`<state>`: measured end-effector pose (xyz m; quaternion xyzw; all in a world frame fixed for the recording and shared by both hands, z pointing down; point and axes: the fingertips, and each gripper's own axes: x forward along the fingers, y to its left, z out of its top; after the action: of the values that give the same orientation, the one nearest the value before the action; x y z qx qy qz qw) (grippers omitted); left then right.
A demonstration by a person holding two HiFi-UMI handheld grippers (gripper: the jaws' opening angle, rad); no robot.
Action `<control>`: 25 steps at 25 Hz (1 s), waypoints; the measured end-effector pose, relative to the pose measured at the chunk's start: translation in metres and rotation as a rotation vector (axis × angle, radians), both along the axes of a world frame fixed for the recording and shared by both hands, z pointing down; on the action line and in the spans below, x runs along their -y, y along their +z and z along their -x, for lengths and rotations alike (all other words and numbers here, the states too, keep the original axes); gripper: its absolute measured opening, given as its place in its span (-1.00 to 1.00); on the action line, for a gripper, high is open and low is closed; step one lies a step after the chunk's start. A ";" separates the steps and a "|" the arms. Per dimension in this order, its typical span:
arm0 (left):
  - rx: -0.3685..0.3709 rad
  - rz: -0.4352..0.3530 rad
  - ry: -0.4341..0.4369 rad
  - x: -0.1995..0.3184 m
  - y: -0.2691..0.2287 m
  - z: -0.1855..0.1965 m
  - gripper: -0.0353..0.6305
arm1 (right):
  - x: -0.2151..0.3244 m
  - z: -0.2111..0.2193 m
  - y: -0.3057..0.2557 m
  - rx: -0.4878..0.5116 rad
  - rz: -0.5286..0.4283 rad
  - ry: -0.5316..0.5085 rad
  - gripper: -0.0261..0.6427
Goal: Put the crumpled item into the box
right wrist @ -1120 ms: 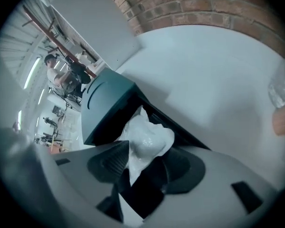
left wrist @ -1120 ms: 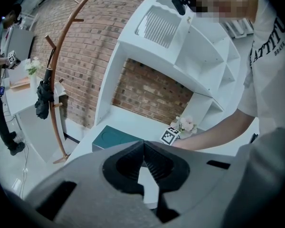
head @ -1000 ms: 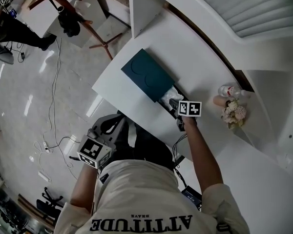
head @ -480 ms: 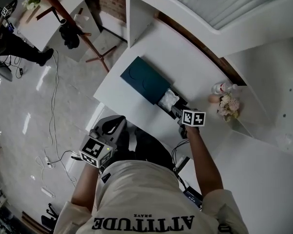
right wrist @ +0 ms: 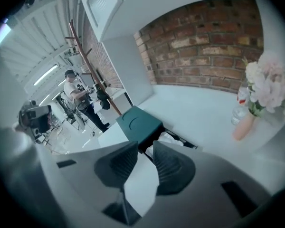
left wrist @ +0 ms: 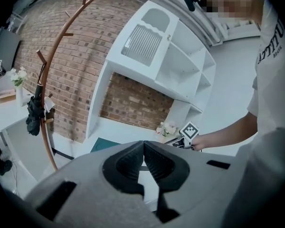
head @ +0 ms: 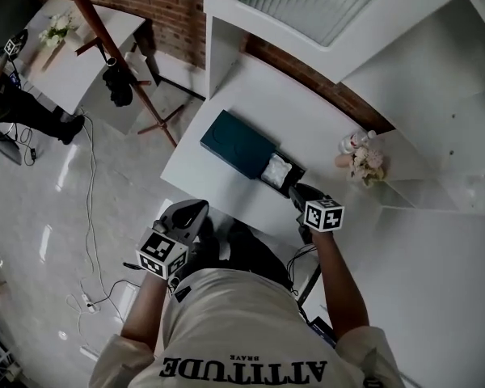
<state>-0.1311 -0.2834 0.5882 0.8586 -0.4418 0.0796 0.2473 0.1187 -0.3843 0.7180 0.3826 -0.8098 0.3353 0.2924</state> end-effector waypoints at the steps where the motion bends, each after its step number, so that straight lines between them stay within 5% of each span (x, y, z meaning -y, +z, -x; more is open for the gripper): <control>1: -0.001 -0.005 0.012 -0.003 0.000 0.001 -0.82 | -0.005 0.000 -0.008 -0.002 -0.023 0.005 -0.59; 16: 0.000 -0.055 0.264 -0.039 -0.003 -0.029 -0.82 | -0.104 -0.016 -0.125 0.076 -0.321 0.137 -0.81; 25: 0.007 -0.072 0.251 -0.066 -0.017 -0.058 -0.82 | -0.165 -0.039 -0.155 0.136 -0.394 0.155 -0.82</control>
<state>-0.0730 -0.2169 0.5715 0.9153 -0.3342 0.0970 0.2028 0.1573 -0.2198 0.5628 0.4699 -0.8456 0.2169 0.1303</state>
